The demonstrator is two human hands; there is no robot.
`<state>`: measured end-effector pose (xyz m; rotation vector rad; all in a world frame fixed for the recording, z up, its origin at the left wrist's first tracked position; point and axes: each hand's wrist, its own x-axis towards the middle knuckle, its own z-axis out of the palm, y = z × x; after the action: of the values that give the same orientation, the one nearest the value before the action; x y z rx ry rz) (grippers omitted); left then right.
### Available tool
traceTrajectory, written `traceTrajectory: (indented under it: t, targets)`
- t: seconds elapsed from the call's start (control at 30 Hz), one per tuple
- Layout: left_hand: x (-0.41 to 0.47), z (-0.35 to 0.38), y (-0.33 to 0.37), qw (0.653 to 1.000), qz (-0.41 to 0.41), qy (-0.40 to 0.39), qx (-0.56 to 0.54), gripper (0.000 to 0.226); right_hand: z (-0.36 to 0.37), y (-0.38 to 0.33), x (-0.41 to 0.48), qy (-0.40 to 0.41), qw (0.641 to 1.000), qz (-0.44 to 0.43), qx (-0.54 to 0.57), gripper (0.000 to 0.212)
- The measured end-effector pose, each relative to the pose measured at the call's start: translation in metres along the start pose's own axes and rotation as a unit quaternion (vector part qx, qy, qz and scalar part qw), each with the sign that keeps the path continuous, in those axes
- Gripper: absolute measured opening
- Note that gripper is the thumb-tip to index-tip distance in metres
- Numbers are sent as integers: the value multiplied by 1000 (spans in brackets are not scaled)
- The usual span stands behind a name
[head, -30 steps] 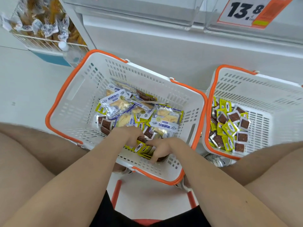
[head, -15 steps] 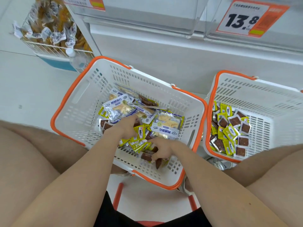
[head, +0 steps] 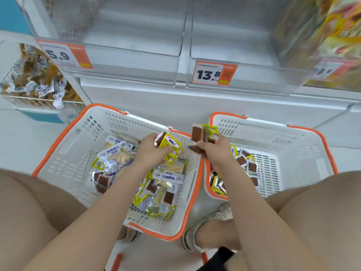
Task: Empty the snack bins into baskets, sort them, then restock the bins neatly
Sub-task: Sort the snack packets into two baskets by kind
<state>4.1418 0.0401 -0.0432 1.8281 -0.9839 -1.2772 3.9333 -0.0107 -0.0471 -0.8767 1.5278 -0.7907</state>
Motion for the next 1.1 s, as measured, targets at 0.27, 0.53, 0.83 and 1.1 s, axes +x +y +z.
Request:
traceTrajectory:
  t: [0.27,0.53,0.83,1.1]
  targets:
    - [-9,81,24,981,80,-169,49,24,-56,22,-8,172,979,69,-82,76]
    - [4,55,-6,946,205,-83,236,38,-25,-2,-34,121,913,-49,-385,21]
    - [14,0,-66,911,108,-121,378,31,40,34,-66,-31,791,-54,-609,45]
    - [23,-17,-99,899,7,-127,420,45,37,11,-25,87,731,-204,-645,41]
